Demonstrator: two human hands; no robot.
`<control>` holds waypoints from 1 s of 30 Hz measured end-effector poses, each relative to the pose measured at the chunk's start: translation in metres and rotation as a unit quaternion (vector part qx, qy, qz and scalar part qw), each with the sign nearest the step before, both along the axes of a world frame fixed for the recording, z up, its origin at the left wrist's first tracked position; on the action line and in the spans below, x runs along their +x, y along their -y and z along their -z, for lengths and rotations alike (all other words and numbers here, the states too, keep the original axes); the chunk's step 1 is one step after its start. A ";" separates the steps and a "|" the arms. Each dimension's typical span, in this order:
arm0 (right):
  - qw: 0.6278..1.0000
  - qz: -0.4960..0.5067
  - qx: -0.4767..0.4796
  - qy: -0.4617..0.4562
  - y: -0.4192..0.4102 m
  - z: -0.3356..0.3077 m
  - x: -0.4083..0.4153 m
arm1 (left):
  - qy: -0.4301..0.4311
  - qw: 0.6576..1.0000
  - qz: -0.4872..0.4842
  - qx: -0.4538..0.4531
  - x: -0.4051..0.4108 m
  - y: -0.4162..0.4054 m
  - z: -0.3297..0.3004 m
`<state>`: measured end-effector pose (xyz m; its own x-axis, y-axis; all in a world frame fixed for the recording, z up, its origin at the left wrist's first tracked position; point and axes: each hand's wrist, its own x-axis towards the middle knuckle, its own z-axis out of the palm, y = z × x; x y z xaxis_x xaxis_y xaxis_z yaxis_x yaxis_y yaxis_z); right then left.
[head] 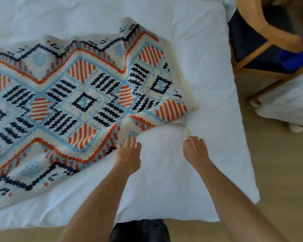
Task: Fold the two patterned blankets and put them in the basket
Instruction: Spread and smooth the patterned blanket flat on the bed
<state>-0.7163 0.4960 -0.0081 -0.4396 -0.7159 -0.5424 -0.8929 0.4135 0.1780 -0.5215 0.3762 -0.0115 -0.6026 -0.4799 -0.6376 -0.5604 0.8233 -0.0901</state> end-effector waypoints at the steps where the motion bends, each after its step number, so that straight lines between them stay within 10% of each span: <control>1: 1.000 0.007 0.008 -0.008 -0.012 -0.005 0.002 | -0.001 1.000 0.005 0.000 0.003 -0.003 -0.004; 15: 0.979 0.106 0.134 -0.115 -0.164 -0.039 0.031 | 0.013 0.998 0.066 0.009 0.051 -0.046 -0.026; 30: 0.999 -0.012 -0.038 -0.031 -0.038 0.012 0.085 | -0.014 0.999 0.042 0.032 0.048 -0.039 0.006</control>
<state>-0.6315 0.5337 -0.0198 -0.4535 -0.7643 -0.4585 -0.8907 0.4067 0.2031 -0.4737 0.4149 -0.0178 -0.6563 -0.3869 -0.6478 -0.4914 0.8706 -0.0222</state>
